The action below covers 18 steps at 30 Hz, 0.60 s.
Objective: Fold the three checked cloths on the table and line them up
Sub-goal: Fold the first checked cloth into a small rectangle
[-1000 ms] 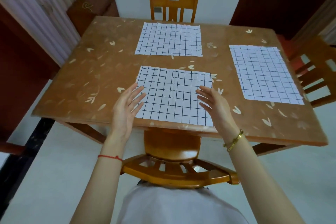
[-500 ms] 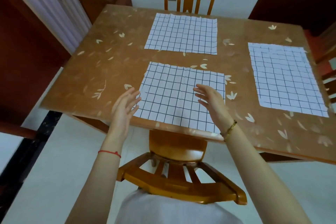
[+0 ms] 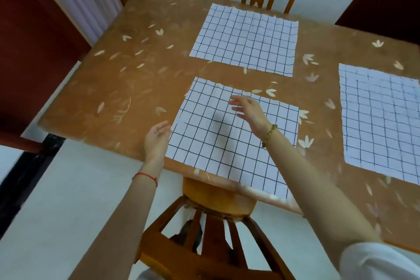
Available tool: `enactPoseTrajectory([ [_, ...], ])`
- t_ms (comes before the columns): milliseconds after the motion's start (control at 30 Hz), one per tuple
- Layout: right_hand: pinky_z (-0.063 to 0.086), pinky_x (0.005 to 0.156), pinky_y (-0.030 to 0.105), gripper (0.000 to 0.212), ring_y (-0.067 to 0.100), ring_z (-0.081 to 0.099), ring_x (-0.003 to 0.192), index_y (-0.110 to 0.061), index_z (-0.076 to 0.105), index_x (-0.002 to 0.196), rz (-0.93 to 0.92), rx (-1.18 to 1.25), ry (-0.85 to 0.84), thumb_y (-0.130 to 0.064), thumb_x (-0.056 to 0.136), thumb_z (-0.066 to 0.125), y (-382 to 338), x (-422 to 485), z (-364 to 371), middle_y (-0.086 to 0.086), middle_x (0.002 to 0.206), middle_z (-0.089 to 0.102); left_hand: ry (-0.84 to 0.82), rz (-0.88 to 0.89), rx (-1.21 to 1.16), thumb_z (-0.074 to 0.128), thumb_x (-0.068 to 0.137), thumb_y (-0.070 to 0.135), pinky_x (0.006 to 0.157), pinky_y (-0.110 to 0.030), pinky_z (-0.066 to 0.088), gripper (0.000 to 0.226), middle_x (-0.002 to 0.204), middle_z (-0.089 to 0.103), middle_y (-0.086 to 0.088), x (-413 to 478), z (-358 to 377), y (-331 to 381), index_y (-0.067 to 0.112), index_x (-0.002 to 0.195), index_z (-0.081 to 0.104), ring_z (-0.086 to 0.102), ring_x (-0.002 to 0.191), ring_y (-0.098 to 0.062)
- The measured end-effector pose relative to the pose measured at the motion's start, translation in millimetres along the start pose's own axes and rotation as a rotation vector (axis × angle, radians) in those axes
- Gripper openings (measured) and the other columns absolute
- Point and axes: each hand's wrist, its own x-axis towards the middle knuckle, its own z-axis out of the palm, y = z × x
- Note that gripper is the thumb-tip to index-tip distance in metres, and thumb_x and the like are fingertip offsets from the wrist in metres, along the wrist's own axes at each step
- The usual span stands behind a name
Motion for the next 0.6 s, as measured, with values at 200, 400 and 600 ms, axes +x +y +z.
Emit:
enactPoseTrajectory([
  [200, 0.047, 0.079, 0.021, 0.033, 0.014, 0.06, 0.098, -0.011, 0.063, 0.12, 0.008, -0.106, -0.046, -0.026, 0.1, 0.043, 0, 69, 17, 0.005, 0.117, 0.067, 0.18, -0.054, 0.152, 0.06, 0.091, 0.006, 0.089, -0.025, 0.046, 0.036, 0.122, 0.067, 0.001, 15, 14, -19, 0.018, 0.125, 0.063, 0.062, 0.112, -0.017],
  [400, 0.046, 0.093, 0.031, 0.039, 0.019, 0.058, 0.108, -0.01, 0.06, 0.125, -0.054, -0.327, -0.099, -0.036, 0.099, 0.047, -2, 123, 40, 0.003, 0.116, 0.064, 0.247, -0.034, 0.244, 0.066, 0.084, 0.003, 0.101, -0.032, 0.046, 0.045, 0.127, 0.063, -0.003, 28, 25, -46, 0.014, 0.127, 0.061, 0.058, 0.12, -0.019],
  [600, 0.036, 0.103, 0.027, 0.037, 0.02, 0.048, 0.129, -0.013, 0.056, 0.132, -0.153, -0.53, -0.148, -0.027, 0.1, 0.044, -6, 163, 62, 0.005, 0.138, 0.055, 0.274, -0.033, 0.3, 0.071, 0.08, 0.01, 0.103, -0.048, 0.046, 0.048, 0.12, 0.062, 0.003, 46, 27, -81, 0.022, 0.125, 0.059, 0.052, 0.123, -0.021],
])
